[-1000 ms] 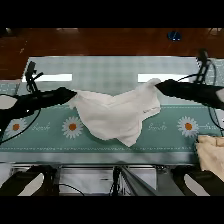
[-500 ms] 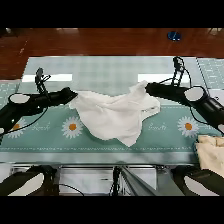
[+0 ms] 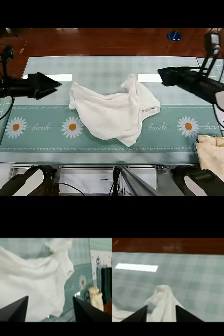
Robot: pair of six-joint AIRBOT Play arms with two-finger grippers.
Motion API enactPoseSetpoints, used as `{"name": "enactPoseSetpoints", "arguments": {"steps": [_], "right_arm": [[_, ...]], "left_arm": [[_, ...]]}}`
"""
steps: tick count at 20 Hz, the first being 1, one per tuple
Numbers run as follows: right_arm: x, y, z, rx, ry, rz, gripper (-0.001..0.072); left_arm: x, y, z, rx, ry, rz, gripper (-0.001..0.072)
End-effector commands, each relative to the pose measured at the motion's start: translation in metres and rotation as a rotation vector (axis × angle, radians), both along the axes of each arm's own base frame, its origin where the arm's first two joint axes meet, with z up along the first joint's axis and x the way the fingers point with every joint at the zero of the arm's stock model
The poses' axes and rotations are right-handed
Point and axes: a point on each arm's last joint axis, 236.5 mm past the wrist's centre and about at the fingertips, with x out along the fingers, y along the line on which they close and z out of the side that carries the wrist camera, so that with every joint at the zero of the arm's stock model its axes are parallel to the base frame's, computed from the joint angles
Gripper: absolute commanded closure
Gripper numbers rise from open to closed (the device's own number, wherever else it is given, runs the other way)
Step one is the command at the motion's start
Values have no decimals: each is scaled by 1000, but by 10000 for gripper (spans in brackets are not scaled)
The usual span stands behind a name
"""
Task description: Fold the shirts.
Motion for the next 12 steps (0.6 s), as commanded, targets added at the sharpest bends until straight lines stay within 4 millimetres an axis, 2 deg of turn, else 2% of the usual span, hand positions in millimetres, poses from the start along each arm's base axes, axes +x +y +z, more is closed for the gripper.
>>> {"name": "enactPoseSetpoints", "arguments": {"steps": [1, 2, 3, 4, 6, 9, 11, 12], "right_arm": [[-23, -78, -27, -227, 144, -128, 263], [-29, -102, -43, -268, 219, -167, 221], [-35, -124, -59, -292, 291, -208, 220], [-40, -142, -71, -301, 346, -237, 185], [-42, -166, -92, -292, 421, -283, 170], [-38, -171, -116, -270, 484, -276, 169], [-37, -166, -131, -257, 525, -253, 169], [-36, -163, -135, -248, 534, -239, 169]], "left_arm": [[-65, -11, -5, 114, 129, -115, -13], [-75, -25, -5, 121, 112, -159, -13], [-84, -42, -8, 124, 105, -201, -13], [-91, -58, -15, 124, 120, -234, -13], [-103, -92, -36, 145, 147, -289, -13], [-110, -140, -78, 154, 209, -294, -13], [-129, -155, -107, 185, 311, -354, -13], [-140, -156, -119, 205, 371, -393, -13]]}}
